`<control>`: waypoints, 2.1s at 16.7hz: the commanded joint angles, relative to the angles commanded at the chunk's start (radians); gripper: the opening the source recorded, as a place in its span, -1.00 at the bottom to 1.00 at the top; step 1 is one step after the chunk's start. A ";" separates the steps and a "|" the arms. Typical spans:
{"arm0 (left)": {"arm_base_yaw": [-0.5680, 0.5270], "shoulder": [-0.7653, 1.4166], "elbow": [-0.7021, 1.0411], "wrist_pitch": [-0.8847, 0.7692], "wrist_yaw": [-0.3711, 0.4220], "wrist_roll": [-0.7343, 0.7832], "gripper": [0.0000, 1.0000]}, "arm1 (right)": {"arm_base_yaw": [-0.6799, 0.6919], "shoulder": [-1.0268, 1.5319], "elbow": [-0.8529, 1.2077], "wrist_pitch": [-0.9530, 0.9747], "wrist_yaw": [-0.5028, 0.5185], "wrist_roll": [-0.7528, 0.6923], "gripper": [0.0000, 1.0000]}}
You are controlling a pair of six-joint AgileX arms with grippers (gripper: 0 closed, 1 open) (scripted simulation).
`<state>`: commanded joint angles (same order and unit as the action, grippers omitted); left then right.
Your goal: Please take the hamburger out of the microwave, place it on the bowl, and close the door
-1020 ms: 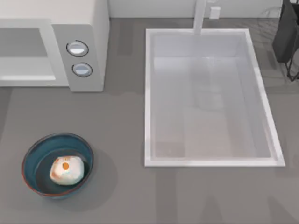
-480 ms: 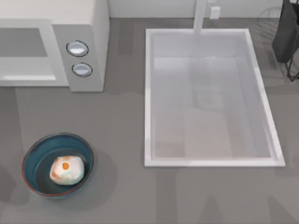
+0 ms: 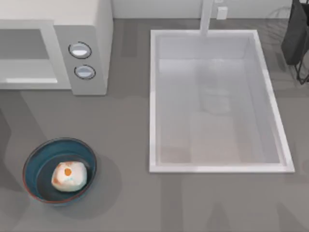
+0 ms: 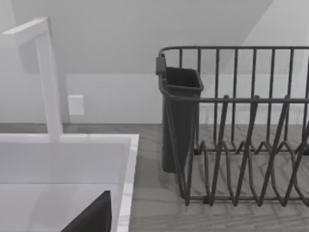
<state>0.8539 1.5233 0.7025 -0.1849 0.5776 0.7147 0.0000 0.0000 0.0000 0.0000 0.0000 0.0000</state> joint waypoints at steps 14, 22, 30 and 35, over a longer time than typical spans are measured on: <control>-0.326 -0.310 -0.263 0.090 -0.195 -0.303 -1.00 | 0.000 0.000 0.000 0.000 0.000 0.000 1.00; -0.488 -0.353 -0.291 0.092 -0.308 -0.430 -1.00 | 0.000 0.000 0.000 0.000 0.000 0.000 1.00; -0.854 -0.477 -0.363 0.102 -0.555 -0.702 -1.00 | 0.000 0.000 0.000 0.000 0.000 0.000 1.00; -0.855 -0.473 -0.358 0.104 -0.555 -0.705 -1.00 | 0.000 0.000 0.000 0.000 0.000 0.000 1.00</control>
<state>-0.0008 1.0508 0.3444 -0.0814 0.0230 0.0097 0.0000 0.0000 0.0000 0.0000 0.0000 0.0000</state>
